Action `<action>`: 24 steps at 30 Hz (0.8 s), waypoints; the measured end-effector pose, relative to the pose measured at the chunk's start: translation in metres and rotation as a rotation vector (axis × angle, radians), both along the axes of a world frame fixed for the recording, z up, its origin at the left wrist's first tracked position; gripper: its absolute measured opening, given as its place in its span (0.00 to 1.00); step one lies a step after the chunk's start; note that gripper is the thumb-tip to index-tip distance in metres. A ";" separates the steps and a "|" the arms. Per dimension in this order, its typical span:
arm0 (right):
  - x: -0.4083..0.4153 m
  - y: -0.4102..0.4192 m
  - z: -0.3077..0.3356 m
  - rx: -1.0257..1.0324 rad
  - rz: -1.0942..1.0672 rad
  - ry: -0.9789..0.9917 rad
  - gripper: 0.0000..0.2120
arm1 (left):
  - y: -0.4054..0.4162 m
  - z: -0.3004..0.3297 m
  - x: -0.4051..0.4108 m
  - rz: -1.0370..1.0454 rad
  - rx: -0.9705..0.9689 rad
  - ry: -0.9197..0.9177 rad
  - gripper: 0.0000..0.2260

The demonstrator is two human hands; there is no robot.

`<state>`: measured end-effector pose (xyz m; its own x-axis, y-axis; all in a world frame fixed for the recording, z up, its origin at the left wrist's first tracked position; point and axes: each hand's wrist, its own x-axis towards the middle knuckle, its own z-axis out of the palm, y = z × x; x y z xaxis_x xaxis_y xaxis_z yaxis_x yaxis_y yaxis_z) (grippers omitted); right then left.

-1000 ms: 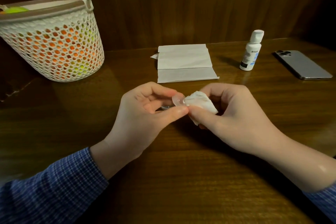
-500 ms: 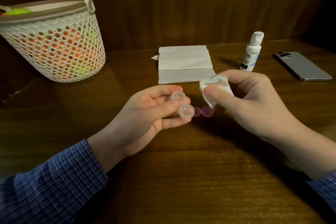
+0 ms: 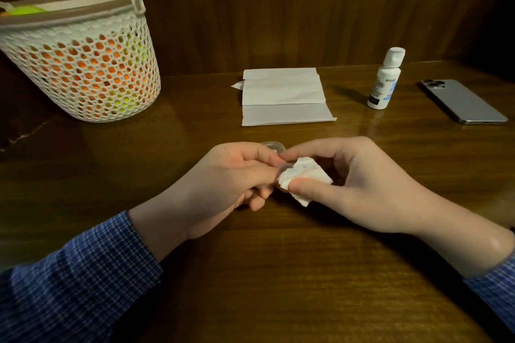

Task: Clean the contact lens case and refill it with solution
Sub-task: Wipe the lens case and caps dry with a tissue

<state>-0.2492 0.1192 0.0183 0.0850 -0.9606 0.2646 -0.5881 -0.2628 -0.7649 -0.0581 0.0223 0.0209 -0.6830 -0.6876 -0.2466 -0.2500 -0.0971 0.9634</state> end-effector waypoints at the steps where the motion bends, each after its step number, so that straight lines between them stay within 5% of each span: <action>1: 0.000 0.001 0.000 -0.015 -0.011 0.024 0.16 | 0.000 0.000 0.000 -0.009 -0.002 -0.012 0.07; 15: -0.013 -0.007 -0.003 0.187 0.084 -0.132 0.10 | -0.010 -0.005 0.009 -0.163 0.009 -0.008 0.07; 19: -0.019 -0.009 0.003 0.232 0.009 -0.322 0.11 | -0.007 -0.006 0.010 -0.178 -0.375 -0.133 0.06; 22: -0.031 -0.013 0.010 0.250 -0.133 -0.529 0.03 | 0.000 -0.012 0.013 -0.200 -0.624 -0.182 0.08; 24: -0.038 -0.017 0.010 0.259 -0.261 -0.613 0.07 | 0.004 -0.015 0.013 -0.205 -0.756 -0.211 0.08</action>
<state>-0.2873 0.1025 0.0280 -0.2470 -0.9678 -0.0483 -0.0510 0.0627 -0.9967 -0.0447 0.0262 0.0055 -0.8043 -0.5862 0.0972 -0.3758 0.6284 0.6811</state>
